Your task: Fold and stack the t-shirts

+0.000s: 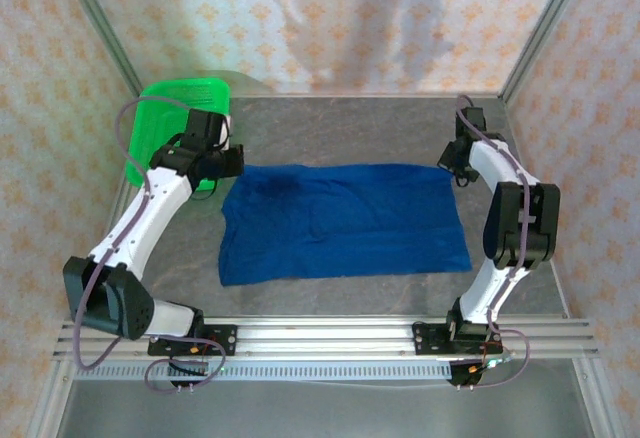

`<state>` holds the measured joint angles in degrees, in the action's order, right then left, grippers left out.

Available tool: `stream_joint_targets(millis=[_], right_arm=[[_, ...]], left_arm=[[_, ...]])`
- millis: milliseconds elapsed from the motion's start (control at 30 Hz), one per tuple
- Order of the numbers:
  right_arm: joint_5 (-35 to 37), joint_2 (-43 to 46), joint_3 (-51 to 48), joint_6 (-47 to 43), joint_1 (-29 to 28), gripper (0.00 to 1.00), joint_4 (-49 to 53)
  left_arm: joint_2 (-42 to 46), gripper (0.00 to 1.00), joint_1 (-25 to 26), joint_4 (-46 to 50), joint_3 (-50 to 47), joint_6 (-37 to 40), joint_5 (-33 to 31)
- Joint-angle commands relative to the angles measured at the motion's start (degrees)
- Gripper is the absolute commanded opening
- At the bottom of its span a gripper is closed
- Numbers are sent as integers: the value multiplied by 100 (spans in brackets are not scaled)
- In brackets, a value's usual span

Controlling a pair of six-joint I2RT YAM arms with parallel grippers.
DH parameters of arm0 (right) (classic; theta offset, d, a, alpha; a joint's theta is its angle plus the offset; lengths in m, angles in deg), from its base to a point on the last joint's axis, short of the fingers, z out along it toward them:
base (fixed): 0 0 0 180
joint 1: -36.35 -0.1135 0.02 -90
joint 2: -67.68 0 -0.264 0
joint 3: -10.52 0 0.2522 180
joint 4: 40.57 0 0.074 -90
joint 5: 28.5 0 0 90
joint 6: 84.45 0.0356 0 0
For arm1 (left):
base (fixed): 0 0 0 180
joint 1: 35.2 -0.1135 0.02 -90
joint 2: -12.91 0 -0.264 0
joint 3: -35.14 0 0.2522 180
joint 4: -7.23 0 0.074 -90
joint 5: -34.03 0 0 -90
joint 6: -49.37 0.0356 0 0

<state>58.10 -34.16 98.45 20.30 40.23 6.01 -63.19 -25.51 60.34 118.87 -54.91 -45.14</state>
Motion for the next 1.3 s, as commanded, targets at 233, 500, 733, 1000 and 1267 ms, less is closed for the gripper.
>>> stream_joint_targets(millis=[233, 500, 733, 1000, 1267], right_arm=[[15, 402, -451, -17, 134, 0, -157], [-30, 483, -682, -19, 179, 0, -210], [-38, 538, -858, -20, 205, 0, -258], [-60, 453, -933, -15, 236, 0, -291], [-72, 417, -1009, -25, 245, 0, -322]], left_arm=[[1125, 0, 205, 17, -817, -811, 276], [1826, 0, 581, 195, -1376, -1371, 275], [2425, 0, 889, 421, -1957, -1872, 161], [2925, 0, 1059, 598, -2417, -2237, 192], [3127, 0, 1338, 824, -2655, -2454, 72]])
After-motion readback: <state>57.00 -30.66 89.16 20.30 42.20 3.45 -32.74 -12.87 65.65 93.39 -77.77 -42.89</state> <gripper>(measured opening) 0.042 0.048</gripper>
